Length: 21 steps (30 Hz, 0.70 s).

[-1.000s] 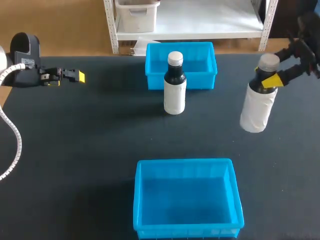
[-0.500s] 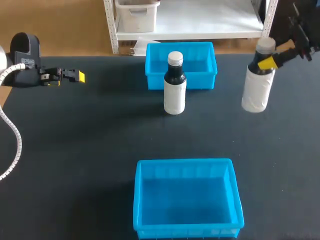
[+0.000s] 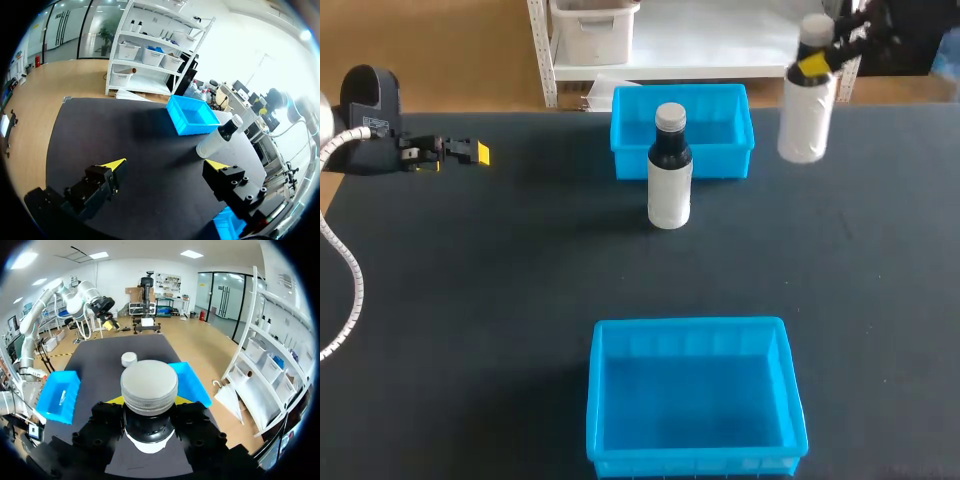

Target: Pick up the bottle, and place it in the far bin if it is heavy, or in the near bin if it is light.

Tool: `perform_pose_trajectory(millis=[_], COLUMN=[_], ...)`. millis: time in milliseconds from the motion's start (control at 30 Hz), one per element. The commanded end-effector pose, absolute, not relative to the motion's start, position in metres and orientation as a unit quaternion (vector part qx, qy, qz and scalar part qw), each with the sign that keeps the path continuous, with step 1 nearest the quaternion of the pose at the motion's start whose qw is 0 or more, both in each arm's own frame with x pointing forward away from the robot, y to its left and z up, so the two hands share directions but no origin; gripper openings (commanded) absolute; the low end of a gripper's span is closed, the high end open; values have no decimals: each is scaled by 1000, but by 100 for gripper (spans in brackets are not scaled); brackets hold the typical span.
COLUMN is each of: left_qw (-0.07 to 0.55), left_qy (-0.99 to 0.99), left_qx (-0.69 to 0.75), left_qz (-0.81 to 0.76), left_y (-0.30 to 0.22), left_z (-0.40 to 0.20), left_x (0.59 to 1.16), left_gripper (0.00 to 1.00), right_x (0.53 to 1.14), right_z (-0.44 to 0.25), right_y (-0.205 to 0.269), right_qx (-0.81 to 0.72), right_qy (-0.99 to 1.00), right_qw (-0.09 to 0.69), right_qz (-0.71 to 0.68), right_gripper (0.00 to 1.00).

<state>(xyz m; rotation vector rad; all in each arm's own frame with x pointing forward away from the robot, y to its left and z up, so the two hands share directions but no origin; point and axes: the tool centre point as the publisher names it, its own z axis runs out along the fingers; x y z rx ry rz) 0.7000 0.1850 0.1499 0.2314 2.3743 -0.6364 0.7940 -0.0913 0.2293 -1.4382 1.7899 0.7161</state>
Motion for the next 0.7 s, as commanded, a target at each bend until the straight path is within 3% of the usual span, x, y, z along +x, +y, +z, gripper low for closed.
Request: perform_pose_trajectory(millis=[33,700], left_qw=[330,330], left_qy=[908,908], left_qx=[88,88], left_qz=[-243,-243], left_y=[185,185], left_z=[150,150], left_x=[700,700], left_gripper=[100,100], right_x=[827,902], right_z=[235,221], right_y=[-67,21], right_qx=[-557,-552], right_qy=[698,693], right_qw=[355,370], right_qz=[277,279], right_gripper=[5,5])
